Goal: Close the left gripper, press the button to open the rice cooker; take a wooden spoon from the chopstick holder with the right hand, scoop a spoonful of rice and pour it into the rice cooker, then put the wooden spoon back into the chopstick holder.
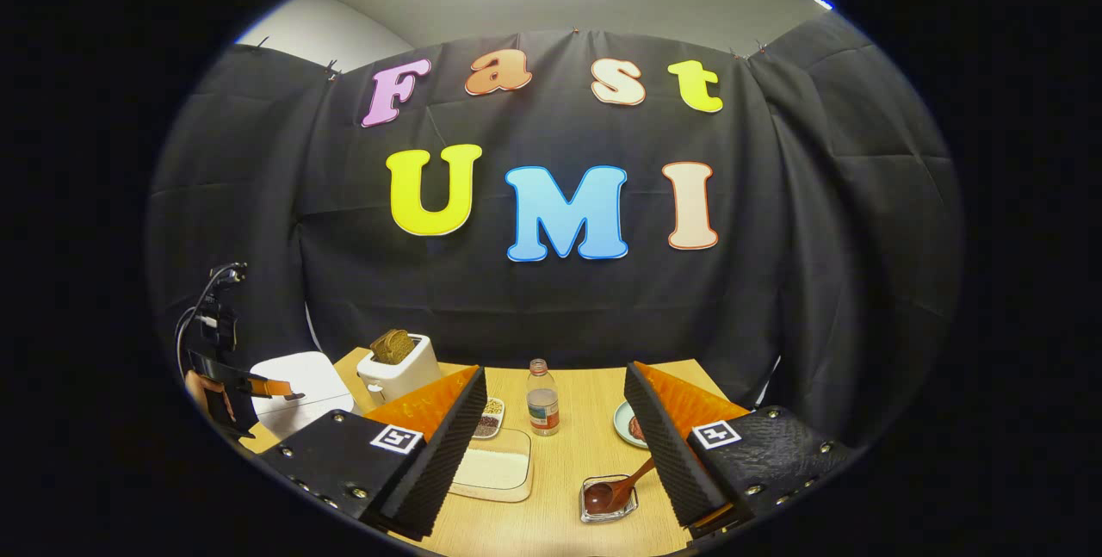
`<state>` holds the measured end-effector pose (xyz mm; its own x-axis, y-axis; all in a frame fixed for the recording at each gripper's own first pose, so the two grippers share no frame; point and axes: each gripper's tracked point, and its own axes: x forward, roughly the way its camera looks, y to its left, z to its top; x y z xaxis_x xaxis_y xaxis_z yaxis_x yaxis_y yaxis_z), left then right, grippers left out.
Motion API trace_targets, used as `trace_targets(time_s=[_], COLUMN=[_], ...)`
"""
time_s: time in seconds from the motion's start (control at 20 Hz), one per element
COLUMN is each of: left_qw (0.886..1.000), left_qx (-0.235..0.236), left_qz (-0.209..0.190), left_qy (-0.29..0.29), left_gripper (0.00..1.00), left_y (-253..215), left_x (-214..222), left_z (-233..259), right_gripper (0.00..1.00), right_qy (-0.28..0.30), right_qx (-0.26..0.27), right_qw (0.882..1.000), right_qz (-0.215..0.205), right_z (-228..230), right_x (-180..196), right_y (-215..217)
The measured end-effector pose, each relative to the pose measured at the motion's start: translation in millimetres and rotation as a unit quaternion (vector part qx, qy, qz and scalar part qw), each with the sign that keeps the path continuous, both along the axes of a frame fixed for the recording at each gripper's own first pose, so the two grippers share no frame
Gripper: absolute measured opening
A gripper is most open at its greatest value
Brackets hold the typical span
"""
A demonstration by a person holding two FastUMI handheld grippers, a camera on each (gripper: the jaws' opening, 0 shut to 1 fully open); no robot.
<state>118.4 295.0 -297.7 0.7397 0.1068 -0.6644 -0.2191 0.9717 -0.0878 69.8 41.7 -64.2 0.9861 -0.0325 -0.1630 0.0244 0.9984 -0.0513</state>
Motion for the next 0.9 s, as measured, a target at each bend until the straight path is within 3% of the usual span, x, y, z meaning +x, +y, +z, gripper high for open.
trace_targets(time_s=[0.15, 0.3, 0.45, 0.65, 0.85, 0.9], left_qw=[1.000, 0.999, 0.999, 0.995, 0.981, 0.976], left_qx=[0.016, 0.012, 0.025, 0.070, 0.083, 0.073], left_qz=[0.003, 0.021, 0.011, 0.040, 0.066, 0.065], left_qy=[0.027, 0.032, 0.029, -0.064, -0.163, -0.193], left_gripper=[0.09, 0.09, 0.09, 0.07, 0.72, 0.78], left_y=[11, 11, 13, 28, 42, 37], left_x=[3, 7, 10, 23, 24, 24], left_z=[-23, -27, -20, 47, 132, 150], right_gripper=[0.98, 0.98, 0.98, 0.98, 0.98, 0.98], right_qy=[0.006, 0.008, 0.007, 0.003, 0.000, -0.001], right_qx=[0.001, 0.006, 0.006, 0.000, 0.006, 0.005], right_qw=[1.000, 1.000, 1.000, 1.000, 1.000, 1.000], right_qz=[-0.005, -0.008, -0.005, 0.000, 0.007, 0.009], right_z=[-5, -6, -7, -5, -4, -3], right_x=[2, 5, 7, 9, 11, 12], right_y=[-4, -3, 0, 1, 4, 5])
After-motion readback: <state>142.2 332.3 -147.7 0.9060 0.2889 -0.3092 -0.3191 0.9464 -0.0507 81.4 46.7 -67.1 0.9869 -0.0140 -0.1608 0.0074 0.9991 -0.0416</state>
